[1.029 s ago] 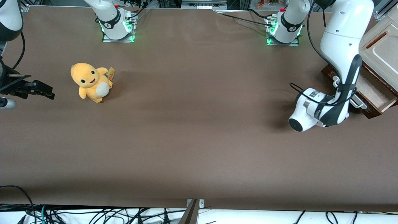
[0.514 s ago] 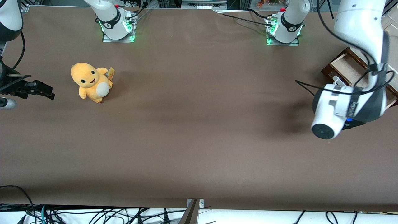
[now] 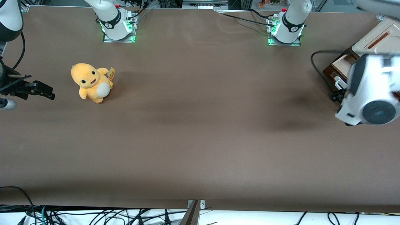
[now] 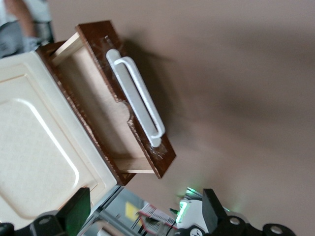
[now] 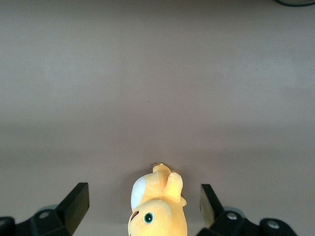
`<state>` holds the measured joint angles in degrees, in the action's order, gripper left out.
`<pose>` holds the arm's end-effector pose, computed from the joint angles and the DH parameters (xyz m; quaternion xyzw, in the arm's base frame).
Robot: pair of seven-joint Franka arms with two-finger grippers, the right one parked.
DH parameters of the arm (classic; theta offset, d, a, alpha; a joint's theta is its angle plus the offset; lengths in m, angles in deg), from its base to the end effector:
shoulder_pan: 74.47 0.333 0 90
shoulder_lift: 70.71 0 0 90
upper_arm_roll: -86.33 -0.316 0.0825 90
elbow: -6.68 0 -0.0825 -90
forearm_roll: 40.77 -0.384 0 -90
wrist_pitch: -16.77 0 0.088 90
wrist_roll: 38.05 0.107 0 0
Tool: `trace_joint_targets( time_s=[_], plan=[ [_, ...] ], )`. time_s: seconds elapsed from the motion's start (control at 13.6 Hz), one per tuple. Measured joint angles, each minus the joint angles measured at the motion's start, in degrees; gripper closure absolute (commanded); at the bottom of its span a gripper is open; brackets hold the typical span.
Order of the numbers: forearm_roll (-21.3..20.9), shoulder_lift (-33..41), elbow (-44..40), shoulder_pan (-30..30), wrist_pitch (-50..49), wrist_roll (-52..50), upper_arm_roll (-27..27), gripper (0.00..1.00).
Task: Open lower drawer with left arm only
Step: 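Open the left gripper and lift it away from the handle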
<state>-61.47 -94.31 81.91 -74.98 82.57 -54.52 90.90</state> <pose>0.6130 0.0018 0.4821 -0.9390 -0.1166 0.2448 0.2115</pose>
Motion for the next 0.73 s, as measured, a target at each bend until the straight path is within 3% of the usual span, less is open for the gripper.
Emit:
trace_joint_targets(
  time_s=[0.37, 0.73],
  plan=[
    [14.0, 2.9, -3.9, 1.5, 7.2, 4.3, 0.0, 0.0],
    [19.7, 2.8, -3.9, 3.1, 15.3, 15.6, -0.2, 0.0]
  ],
)
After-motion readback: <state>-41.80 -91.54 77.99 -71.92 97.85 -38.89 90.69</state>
